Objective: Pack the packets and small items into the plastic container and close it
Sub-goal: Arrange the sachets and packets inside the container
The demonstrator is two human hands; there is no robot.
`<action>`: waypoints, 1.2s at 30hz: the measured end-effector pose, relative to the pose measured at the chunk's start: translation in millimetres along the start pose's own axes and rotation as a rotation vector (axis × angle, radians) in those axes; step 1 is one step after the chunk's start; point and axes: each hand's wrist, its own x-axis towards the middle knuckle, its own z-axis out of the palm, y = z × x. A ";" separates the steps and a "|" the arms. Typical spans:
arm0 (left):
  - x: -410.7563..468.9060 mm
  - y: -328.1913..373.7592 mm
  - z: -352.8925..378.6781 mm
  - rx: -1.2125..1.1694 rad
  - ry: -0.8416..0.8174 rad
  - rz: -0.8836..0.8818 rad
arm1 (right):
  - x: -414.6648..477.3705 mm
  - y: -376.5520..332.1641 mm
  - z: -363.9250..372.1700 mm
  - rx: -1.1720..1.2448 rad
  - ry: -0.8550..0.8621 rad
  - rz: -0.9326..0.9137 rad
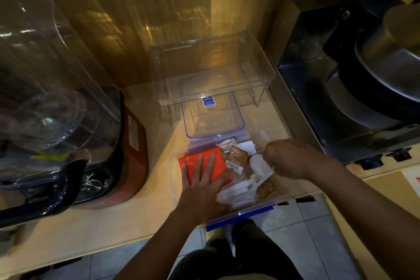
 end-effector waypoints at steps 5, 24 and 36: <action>-0.4 -0.5 -1.4 0.024 -0.023 0.007 | -4.6 -2.5 -12.2 0.042 0.021 0.052; -28.0 16.0 -33.3 -0.274 -0.040 0.016 | 16.5 -37.8 62.5 0.304 -0.048 -0.084; -41.1 29.7 -32.1 -0.320 0.062 -0.021 | 19.9 -36.7 65.7 0.620 -0.190 0.002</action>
